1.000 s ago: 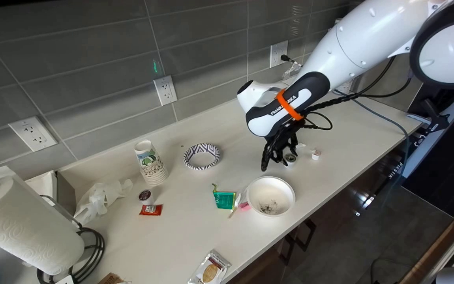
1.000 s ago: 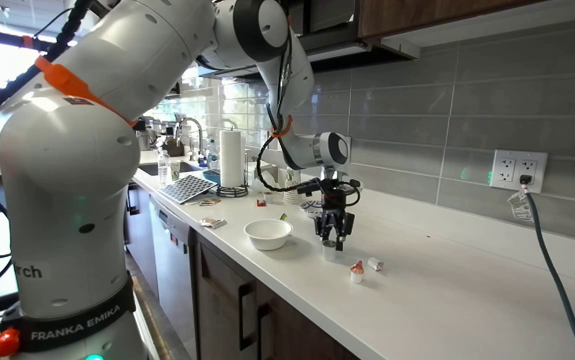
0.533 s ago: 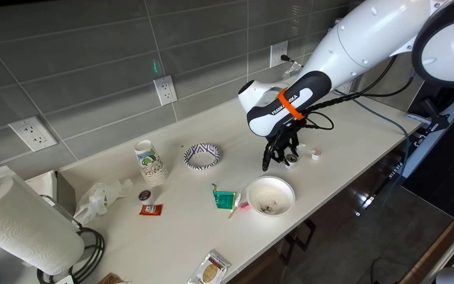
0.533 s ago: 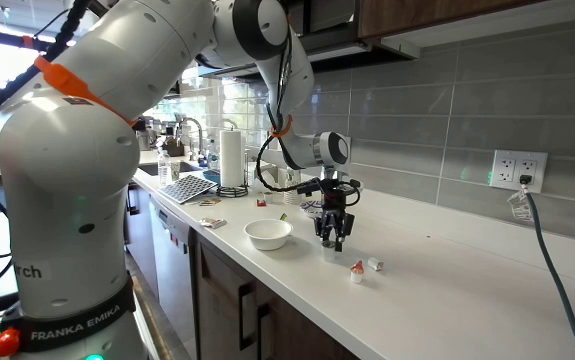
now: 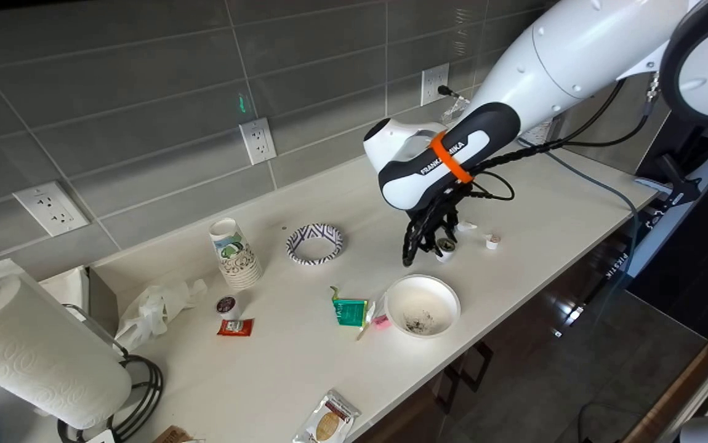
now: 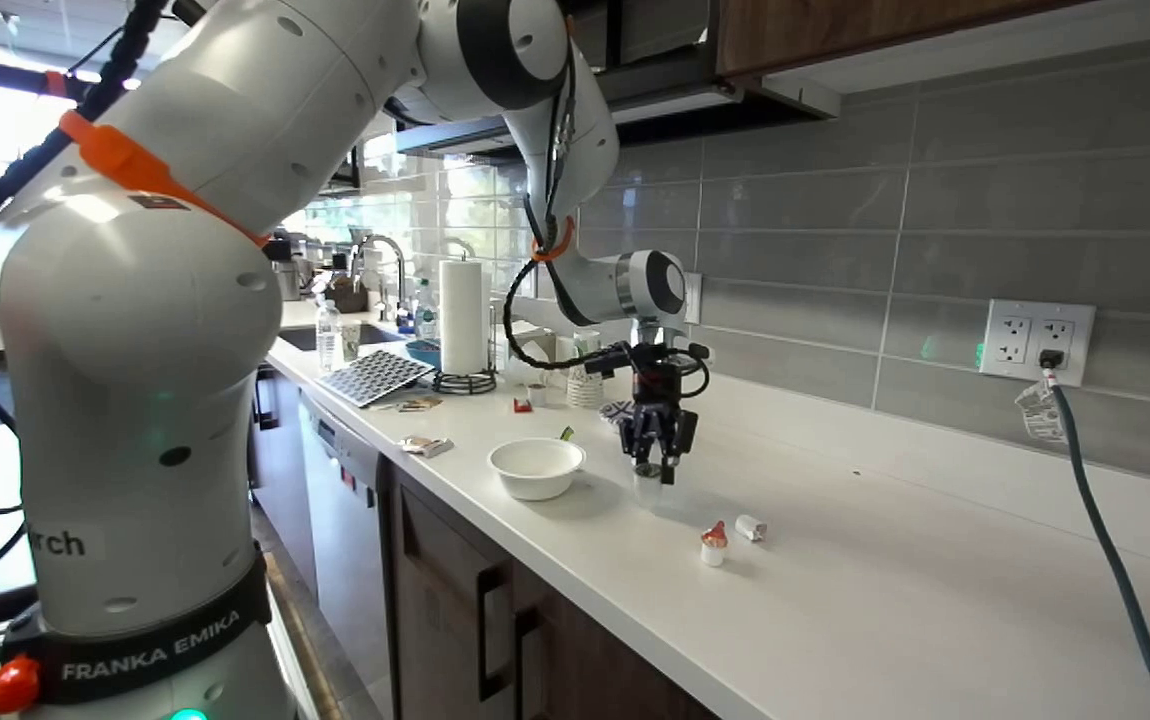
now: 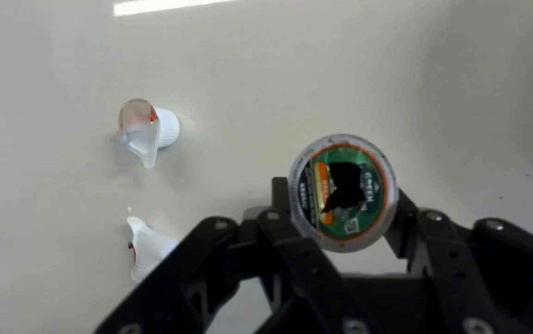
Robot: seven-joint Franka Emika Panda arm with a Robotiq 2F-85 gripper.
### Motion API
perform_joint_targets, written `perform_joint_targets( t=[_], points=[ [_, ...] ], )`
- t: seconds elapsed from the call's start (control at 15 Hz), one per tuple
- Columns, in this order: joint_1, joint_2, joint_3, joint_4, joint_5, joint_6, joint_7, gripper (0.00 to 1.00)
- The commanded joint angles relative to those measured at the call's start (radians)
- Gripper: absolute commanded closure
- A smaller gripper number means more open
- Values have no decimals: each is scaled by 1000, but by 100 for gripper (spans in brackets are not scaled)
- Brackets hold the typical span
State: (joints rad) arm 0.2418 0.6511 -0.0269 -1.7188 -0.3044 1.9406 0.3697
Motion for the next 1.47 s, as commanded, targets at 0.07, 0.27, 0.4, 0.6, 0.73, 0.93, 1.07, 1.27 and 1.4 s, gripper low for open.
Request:
perform_joint_targets(
  t=[0.07,0.27,0.4,0.6,0.73,0.93,1.07,1.27,1.4],
  points=[
    [53,-129,21,-119,-38,71,60,76],
    [84,-214,33,-199,-70,174,122,76],
    [101,-271,38,-257,-91,257,173,76],
    [113,-355,51,-360,-112,406,243,76],
    [111,-408,61,-443,-128,523,275,76],
    [92,-477,74,-586,-124,742,272,76],
    [92,-516,63,-670,-147,862,280,76],
    [98,-485,58,-651,-129,896,248,76],
    [98,-494,56,-671,-130,914,248,51]
  ],
)
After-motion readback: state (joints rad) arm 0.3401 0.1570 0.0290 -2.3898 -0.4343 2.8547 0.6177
